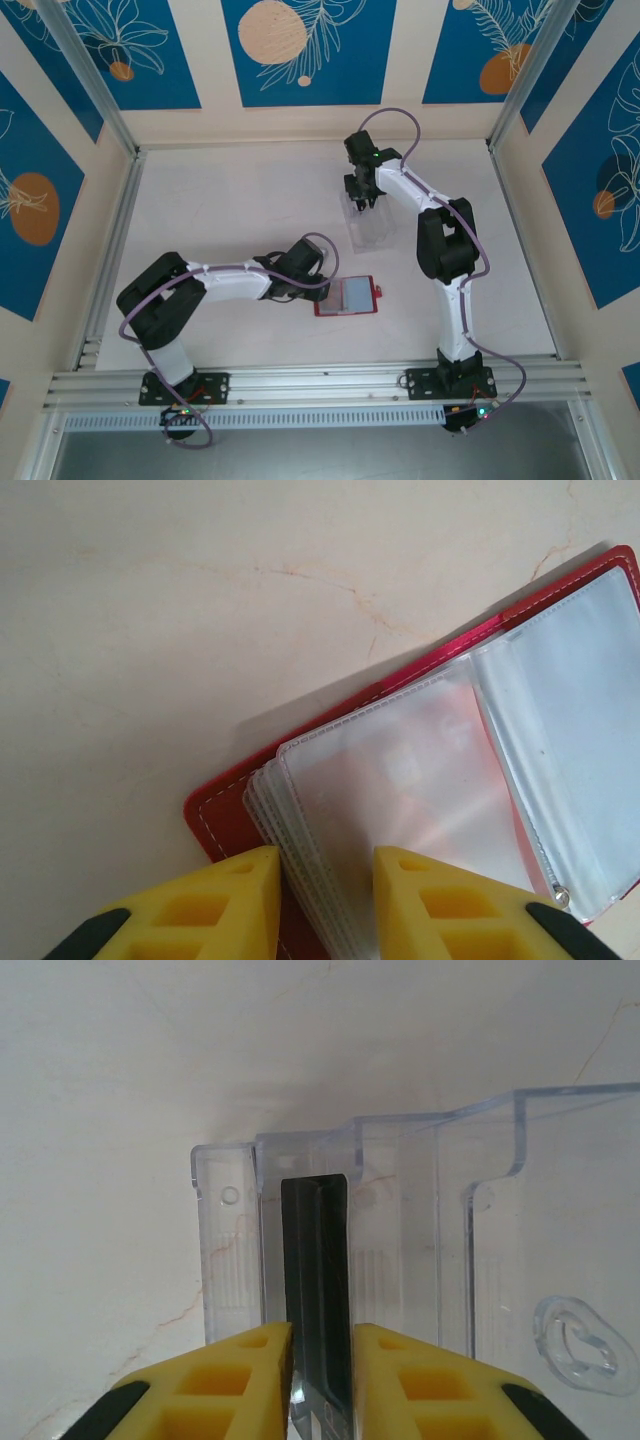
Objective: Put the credit cards into the card holder
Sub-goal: Pick up the credit card from the storage box.
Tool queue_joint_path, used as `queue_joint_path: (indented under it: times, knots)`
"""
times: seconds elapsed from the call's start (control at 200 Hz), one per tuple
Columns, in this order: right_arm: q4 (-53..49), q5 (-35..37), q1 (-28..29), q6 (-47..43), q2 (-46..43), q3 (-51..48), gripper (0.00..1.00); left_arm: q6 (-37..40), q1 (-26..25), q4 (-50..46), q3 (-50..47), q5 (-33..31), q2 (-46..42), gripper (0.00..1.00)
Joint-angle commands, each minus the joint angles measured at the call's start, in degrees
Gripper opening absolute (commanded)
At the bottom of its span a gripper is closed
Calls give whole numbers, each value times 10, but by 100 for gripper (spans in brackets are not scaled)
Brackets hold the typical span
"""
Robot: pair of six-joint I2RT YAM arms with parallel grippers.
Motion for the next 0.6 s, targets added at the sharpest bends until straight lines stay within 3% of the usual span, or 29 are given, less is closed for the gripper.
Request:
queue_joint_path:
  times: [0.0, 0.595]
  knots:
    - [-15, -13, -2, -7, 8, 20, 22, -3, -9, -27, -19, 0, 7, 28]
    - [-29, -24, 0, -23, 19, 40, 14, -2, -10, -31, -13, 0, 10, 28]
